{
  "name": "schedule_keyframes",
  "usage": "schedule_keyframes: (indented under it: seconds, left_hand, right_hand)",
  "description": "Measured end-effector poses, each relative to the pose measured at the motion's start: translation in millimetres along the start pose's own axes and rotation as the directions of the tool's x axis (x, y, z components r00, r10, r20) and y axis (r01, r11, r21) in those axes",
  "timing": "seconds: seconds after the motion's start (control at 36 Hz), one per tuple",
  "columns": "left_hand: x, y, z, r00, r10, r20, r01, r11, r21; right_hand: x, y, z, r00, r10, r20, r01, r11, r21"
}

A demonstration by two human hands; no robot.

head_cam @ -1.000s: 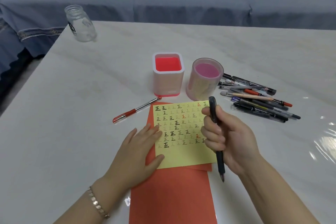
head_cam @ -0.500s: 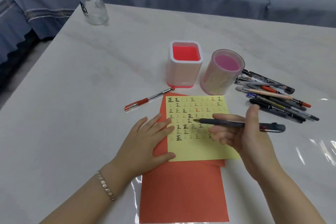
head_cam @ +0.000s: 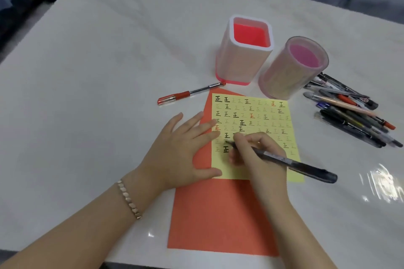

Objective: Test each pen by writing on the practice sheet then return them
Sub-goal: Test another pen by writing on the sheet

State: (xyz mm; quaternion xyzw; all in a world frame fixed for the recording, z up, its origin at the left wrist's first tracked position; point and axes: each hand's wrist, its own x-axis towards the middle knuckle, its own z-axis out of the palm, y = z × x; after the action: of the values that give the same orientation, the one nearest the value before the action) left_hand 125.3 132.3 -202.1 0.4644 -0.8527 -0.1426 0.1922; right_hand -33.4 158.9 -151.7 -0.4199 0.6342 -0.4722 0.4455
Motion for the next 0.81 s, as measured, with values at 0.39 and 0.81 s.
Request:
schedule_keyframes:
  seconds: [0.39,0.81]
  left_hand:
    - [0,-1,1,1.000,-0.009,-0.026,0.008,1.000,-0.022]
    - [1,1,-1,0.999,-0.037,-0.008,0.037,0.998,-0.058]
  right_hand:
    - [2,26,23,0.953,-0.194,-0.233,0.152,0.970,-0.188]
    - [5,30,24,0.943,-0.259,-0.207,0.197,0.940,-0.278]
